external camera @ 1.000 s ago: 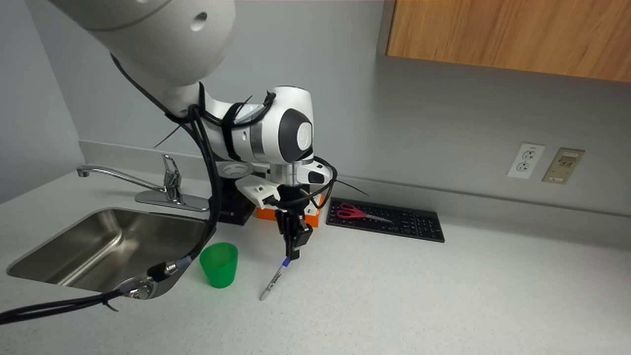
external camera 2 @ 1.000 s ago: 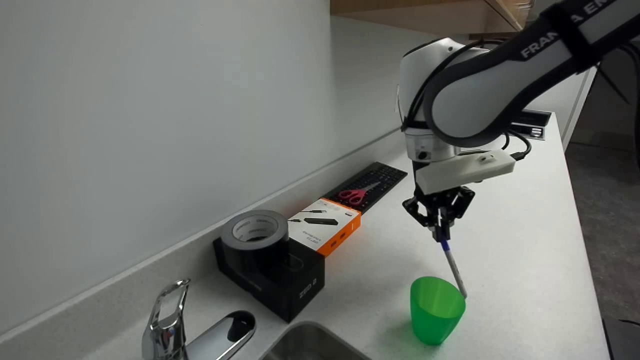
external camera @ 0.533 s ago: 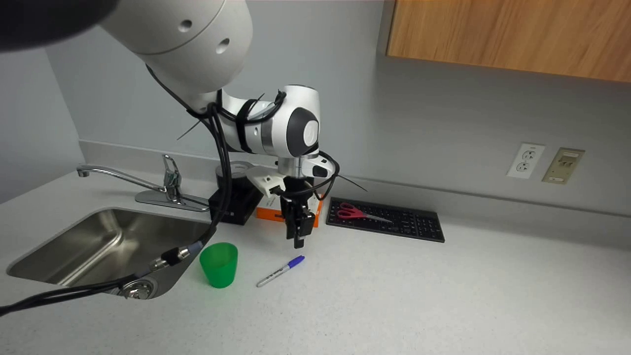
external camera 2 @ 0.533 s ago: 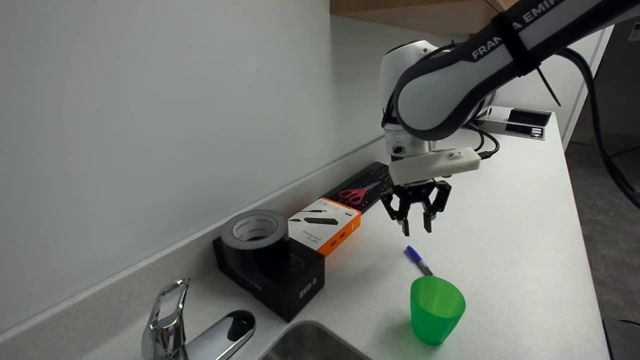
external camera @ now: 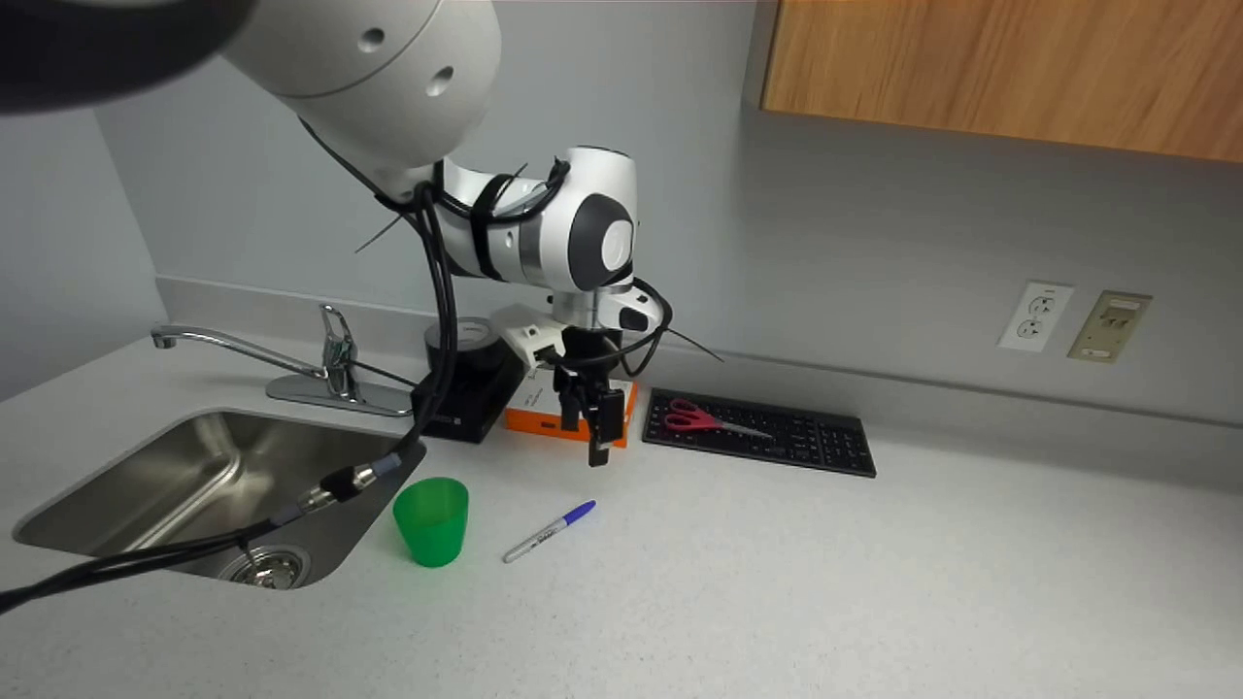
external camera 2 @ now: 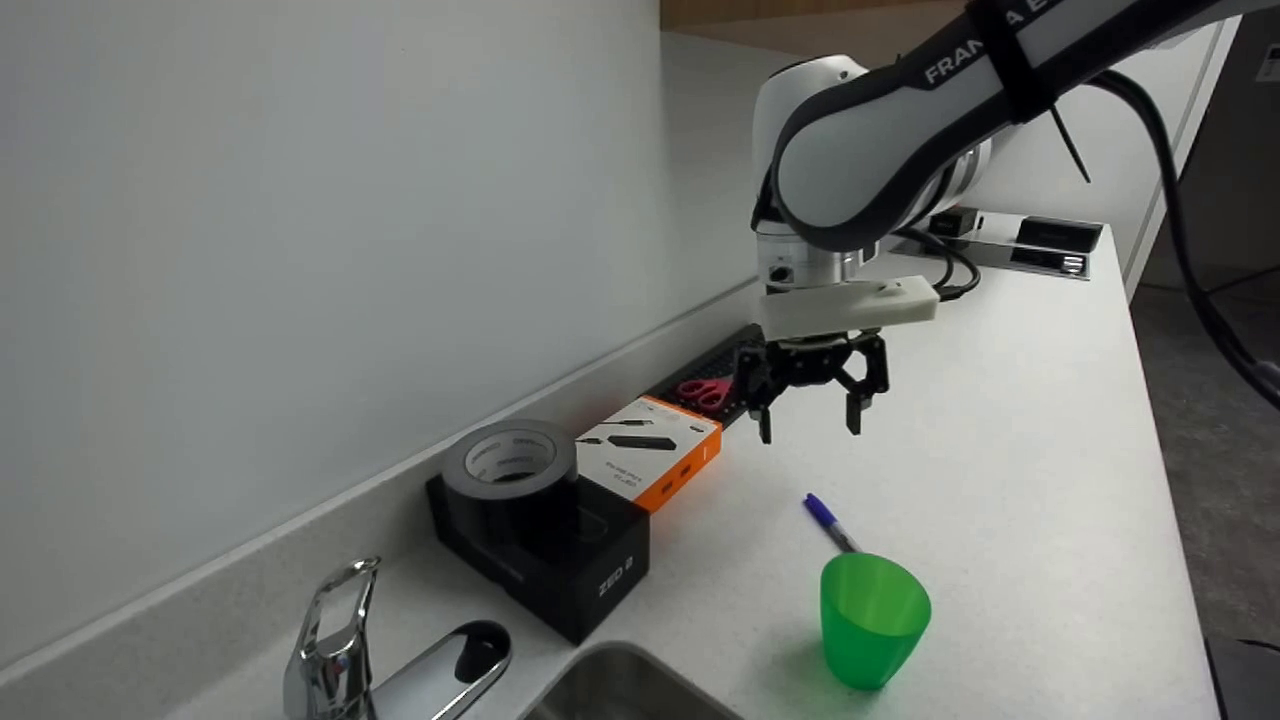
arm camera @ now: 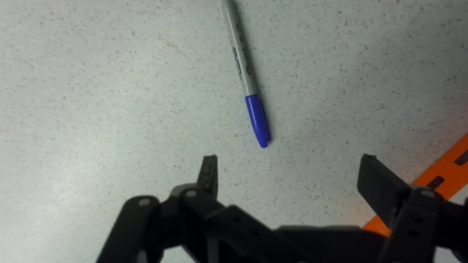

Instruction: Take the pen out of the cup and put it on the counter

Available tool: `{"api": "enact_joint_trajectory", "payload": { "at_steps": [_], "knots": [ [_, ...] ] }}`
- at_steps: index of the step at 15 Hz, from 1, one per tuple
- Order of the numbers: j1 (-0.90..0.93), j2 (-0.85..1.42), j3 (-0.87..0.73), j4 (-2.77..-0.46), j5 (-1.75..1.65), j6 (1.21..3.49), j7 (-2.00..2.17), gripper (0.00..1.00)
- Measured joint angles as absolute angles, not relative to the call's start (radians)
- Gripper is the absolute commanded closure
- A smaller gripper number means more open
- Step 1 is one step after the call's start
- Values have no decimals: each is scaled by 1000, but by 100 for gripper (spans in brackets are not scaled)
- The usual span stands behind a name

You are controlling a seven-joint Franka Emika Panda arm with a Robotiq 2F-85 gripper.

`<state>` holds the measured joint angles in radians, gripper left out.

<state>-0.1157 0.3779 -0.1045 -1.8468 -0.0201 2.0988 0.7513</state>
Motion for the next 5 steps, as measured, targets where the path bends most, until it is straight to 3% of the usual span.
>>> {"api": "enact_joint_trajectory", "payload": {
  "at_steps": [5],
  "knots": [
    [-116, 378, -105, -1836, -11, 2099, 750, 0]
  ]
}}
